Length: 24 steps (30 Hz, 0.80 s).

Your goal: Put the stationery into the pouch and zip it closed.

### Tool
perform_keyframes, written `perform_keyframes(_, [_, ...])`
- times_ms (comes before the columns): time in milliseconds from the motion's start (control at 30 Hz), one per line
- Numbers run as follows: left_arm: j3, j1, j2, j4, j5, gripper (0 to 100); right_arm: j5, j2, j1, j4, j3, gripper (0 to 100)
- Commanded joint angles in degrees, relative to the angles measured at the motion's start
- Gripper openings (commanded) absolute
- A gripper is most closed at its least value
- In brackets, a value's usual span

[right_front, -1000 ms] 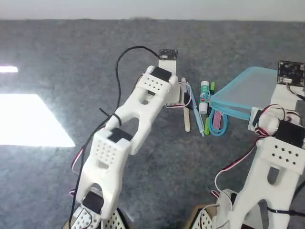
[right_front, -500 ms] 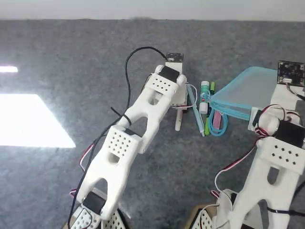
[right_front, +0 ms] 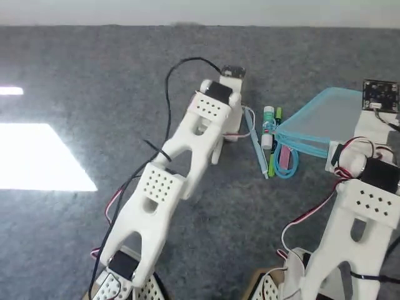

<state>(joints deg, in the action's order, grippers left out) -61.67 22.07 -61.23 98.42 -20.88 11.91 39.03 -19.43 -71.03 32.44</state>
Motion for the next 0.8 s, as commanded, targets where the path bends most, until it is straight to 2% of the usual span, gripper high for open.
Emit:
perform_keyframes(0, [4.62,-0.35,15.03,2.37,2.46,1,0.97,2.15,-0.57,0.31,-0.88,0.7])
perform_keyframes(233, [25.27,-0.44,46.86,2.29,8.97,1,0.88,2.15,5.05,-1.80,-5.27,0.7])
perform_keyframes(467, [49.45,-0.26,79.56,1.41,19.69,1,-0.88,2.15,15.69,-5.67,-10.99,0.7])
perform_keyframes(767, [80.13,0.88,100.57,2.20,44.40,1,-3.60,1.45,24.04,-5.14,-21.89,0.7])
